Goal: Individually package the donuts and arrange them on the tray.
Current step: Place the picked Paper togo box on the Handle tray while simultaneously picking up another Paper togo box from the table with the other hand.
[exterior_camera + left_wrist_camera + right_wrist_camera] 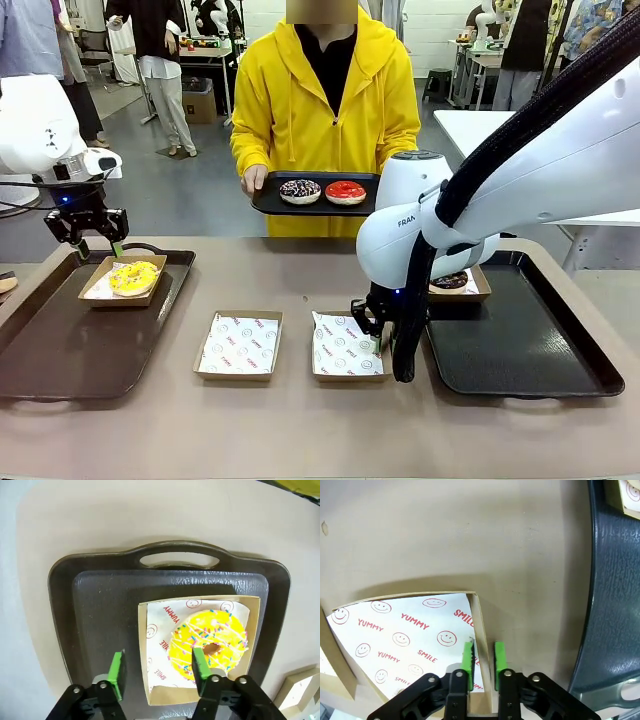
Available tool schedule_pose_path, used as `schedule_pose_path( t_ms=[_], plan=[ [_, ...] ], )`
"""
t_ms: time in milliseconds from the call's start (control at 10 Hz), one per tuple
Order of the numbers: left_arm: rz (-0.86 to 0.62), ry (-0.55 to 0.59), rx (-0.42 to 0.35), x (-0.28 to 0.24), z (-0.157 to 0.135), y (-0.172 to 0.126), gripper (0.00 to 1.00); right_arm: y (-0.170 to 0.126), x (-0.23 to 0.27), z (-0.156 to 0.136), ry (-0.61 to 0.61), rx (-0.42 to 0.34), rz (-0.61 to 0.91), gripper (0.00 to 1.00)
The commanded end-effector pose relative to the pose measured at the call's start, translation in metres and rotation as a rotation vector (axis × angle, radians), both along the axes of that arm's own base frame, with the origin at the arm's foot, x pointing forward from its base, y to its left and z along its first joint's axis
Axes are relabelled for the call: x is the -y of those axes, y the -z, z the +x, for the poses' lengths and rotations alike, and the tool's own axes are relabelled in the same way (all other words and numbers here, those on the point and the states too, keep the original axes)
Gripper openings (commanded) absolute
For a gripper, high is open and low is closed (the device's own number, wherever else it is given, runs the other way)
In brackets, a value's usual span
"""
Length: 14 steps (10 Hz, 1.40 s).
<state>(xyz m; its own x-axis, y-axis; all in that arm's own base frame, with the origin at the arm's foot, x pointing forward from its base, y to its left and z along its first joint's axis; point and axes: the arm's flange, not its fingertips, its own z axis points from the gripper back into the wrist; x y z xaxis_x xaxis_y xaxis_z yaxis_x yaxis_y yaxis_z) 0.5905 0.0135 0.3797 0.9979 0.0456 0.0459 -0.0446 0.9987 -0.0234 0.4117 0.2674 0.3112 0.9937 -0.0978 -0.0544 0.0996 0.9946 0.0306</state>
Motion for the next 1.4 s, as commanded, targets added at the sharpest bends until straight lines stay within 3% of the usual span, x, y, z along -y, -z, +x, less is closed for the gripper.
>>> schedule_pose_path(
  t_ms=[0,400,700,1000,1300],
  plan=[
    [-0.001,0.020,0.020,0.001,-0.008,0.001,1.00,0.003,0.001,-0.002,-0.008,0.005,-0.006,0.00],
    [-0.003,0.028,0.024,0.002,-0.011,-0.003,1.00,0.004,0.003,0.003,0.011,0.000,0.007,0.00],
    [-0.077,0.029,0.015,0.002,-0.031,-0.021,0.99,-0.002,0.011,0.015,0.045,-0.038,0.034,0.00],
    [-0.260,-0.027,0.075,-0.011,-0.074,-0.068,0.99,-0.050,0.013,0.023,0.026,0.026,0.057,0.00],
    [-0.600,-0.030,0.158,-0.041,-0.122,-0.105,0.99,-0.098,0.022,0.067,0.045,0.052,0.126,0.00]
  ],
)
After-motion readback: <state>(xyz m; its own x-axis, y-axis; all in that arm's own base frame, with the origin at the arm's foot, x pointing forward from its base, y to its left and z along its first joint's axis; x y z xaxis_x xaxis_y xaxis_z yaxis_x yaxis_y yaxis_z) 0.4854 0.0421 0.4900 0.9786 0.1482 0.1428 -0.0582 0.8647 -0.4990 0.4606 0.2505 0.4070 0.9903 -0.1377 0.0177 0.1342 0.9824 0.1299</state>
